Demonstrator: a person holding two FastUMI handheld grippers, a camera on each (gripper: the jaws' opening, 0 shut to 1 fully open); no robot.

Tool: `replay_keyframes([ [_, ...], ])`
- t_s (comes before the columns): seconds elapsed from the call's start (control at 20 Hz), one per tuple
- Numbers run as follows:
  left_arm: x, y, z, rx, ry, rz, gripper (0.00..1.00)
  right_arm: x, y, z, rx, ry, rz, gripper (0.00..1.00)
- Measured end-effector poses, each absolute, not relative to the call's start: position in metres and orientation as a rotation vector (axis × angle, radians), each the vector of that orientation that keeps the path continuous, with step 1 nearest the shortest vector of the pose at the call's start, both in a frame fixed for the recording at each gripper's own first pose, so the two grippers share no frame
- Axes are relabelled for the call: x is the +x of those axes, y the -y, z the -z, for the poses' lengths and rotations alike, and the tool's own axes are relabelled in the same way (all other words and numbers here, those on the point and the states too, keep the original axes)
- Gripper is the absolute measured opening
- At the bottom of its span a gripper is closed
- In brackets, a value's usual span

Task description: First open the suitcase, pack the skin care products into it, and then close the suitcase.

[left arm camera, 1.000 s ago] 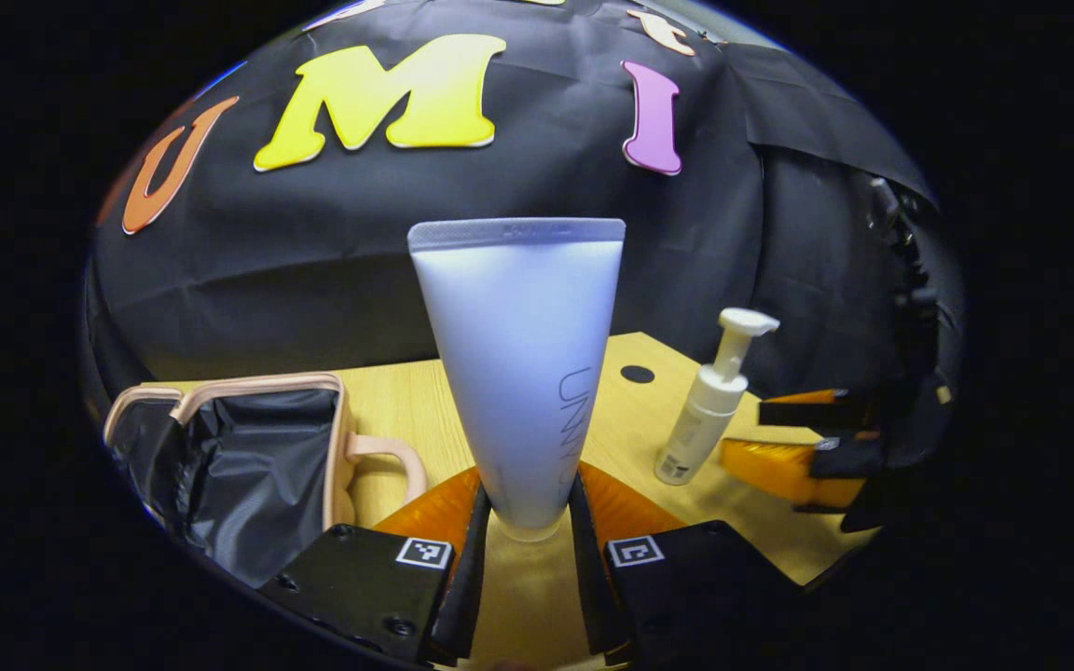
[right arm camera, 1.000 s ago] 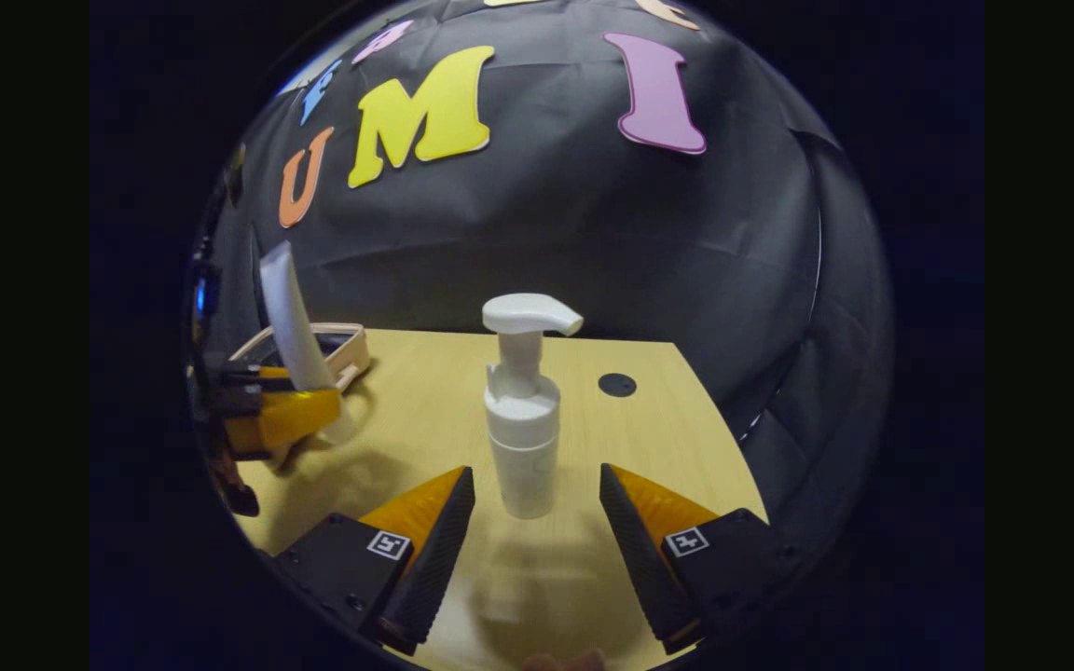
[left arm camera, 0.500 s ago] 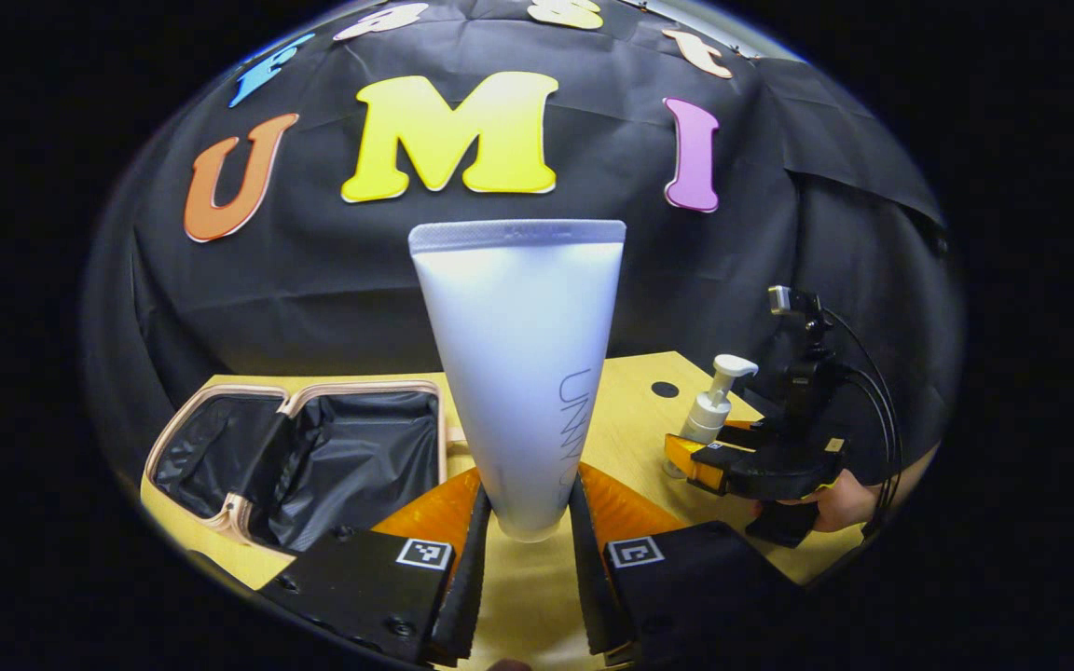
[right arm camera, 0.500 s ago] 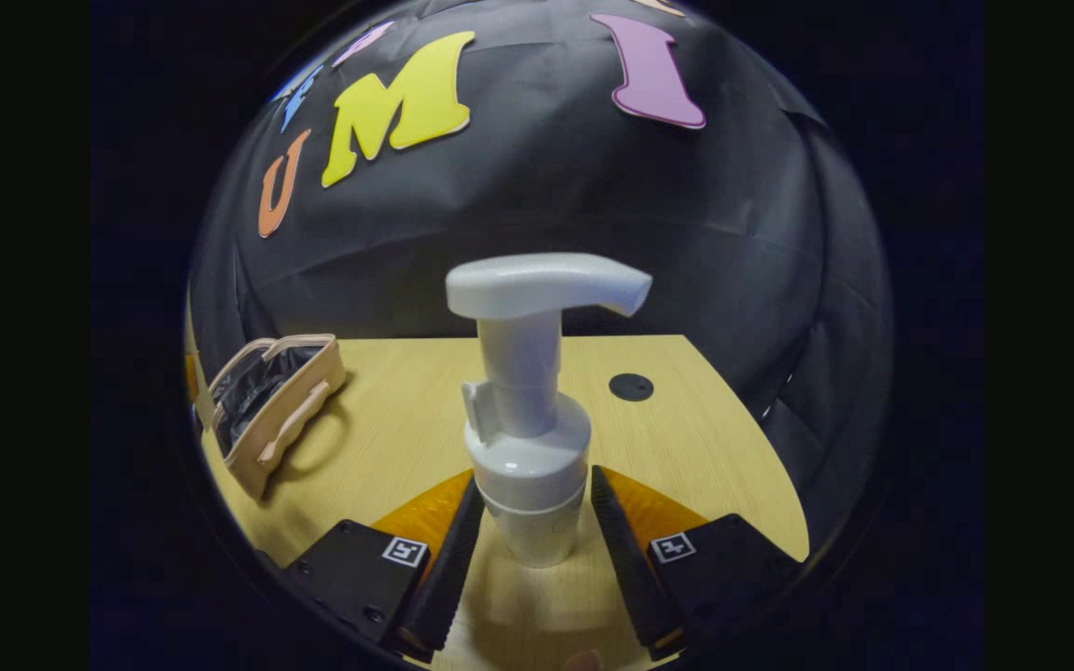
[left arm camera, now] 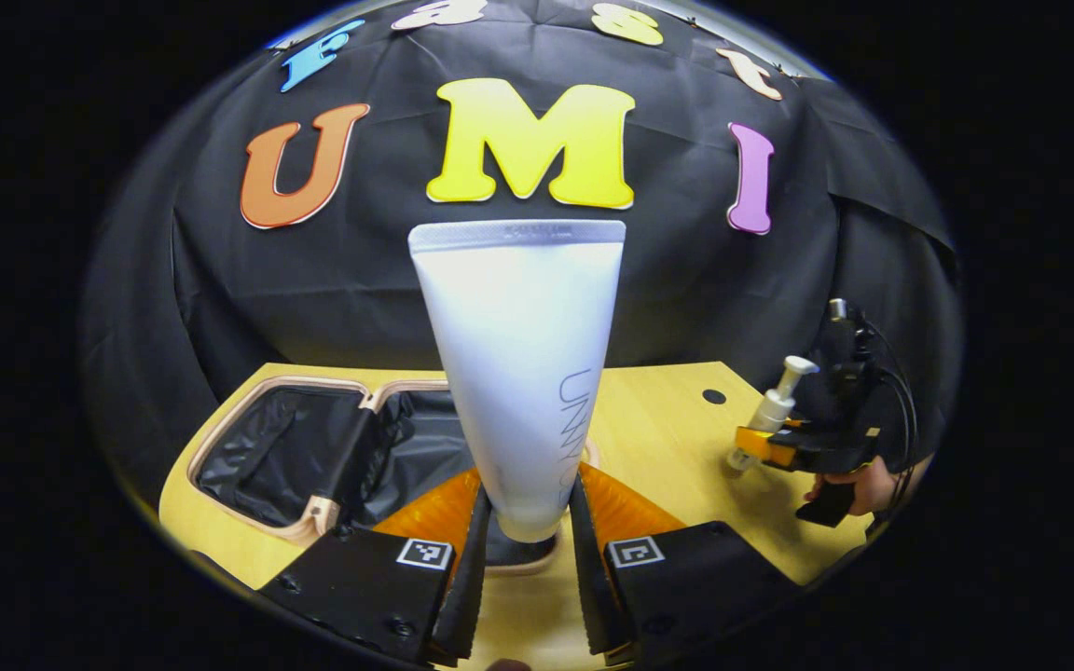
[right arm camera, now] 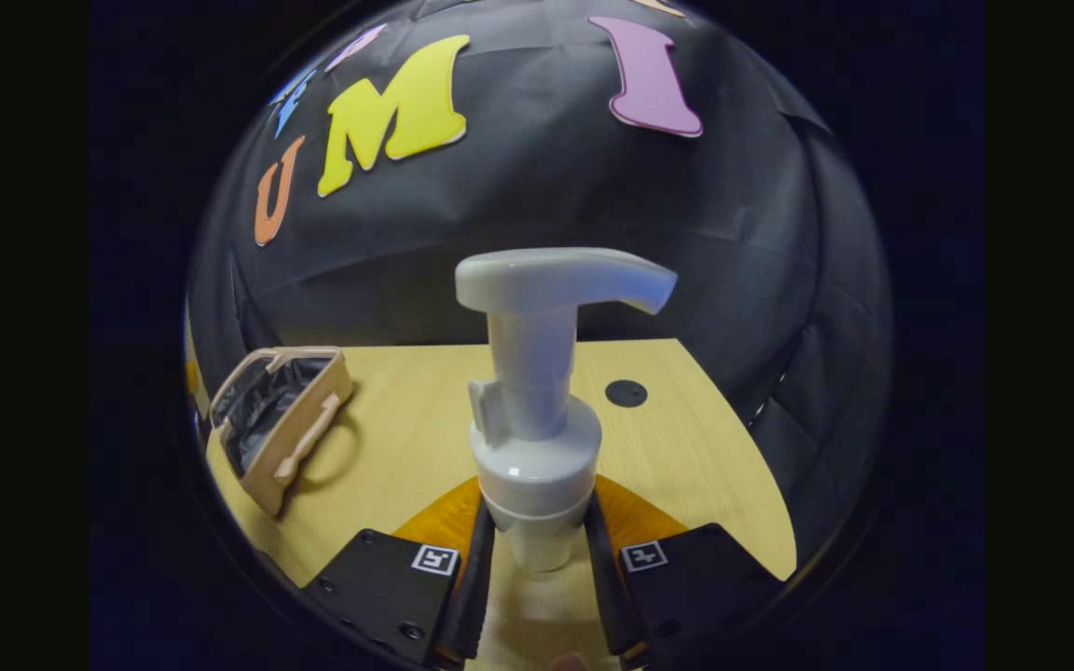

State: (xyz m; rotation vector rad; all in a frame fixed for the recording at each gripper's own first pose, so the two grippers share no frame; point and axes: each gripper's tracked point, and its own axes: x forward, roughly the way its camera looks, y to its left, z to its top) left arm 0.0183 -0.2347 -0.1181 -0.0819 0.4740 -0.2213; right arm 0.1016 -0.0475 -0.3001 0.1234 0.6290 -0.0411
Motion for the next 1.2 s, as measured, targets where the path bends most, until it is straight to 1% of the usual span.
replay_keyframes([
  [0.1,0.029,0.214,0.12,-0.094,-0.48,0.248,0.46,0.091,0.033,0.268,0.118,-0.617,-0.007,0.44],
  [0.15,0.035,0.205,0.124,-0.11,-0.499,0.273,0.46,0.085,0.024,0.252,0.114,-0.613,-0.038,0.46],
  [0.3,0.053,0.181,0.148,-0.124,-0.594,0.32,0.46,0.065,-0.004,0.211,0.086,-0.602,-0.146,0.46],
  [0.4,0.064,0.176,0.161,-0.155,-0.655,0.368,0.46,0.052,-0.016,0.19,0.097,-0.609,-0.179,0.46],
  [0.6,0.069,0.177,0.208,-0.22,-0.844,0.51,0.46,0.025,-0.043,0.155,0.106,-0.617,-0.227,0.46],
  [0.65,0.067,0.177,0.22,-0.239,-0.904,0.534,0.51,0.02,-0.049,0.145,0.116,-0.615,-0.237,0.46],
  [0.7,0.066,0.177,0.233,-0.259,-0.963,0.539,0.46,0.012,-0.055,0.139,0.128,-0.616,-0.243,0.44],
  [0.8,0.065,0.172,0.253,-0.268,-1.071,0.525,0.45,0.0,-0.065,0.129,0.122,-0.615,-0.253,0.46],
  [0.9,0.064,0.172,0.272,-0.271,-1.168,0.523,0.45,-0.009,-0.072,0.123,0.105,-0.616,-0.265,0.46],
  [1.0,0.063,0.163,0.289,-0.219,-1.258,0.498,0.45,-0.014,-0.077,0.119,0.11,-0.623,-0.268,0.46],
  [1.05,0.063,0.157,0.296,-0.192,-1.303,0.476,0.45,-0.017,-0.08,0.118,0.113,-0.623,-0.27,0.44],
  [1.1,0.063,0.157,0.303,-0.183,-1.349,0.455,0.45,-0.018,-0.082,0.115,0.094,-0.617,-0.271,0.46],
  [1.2,0.064,0.161,0.304,-0.201,-1.405,0.457,0.45,-0.016,-0.087,0.113,0.023,-0.6,-0.287,0.46],
])
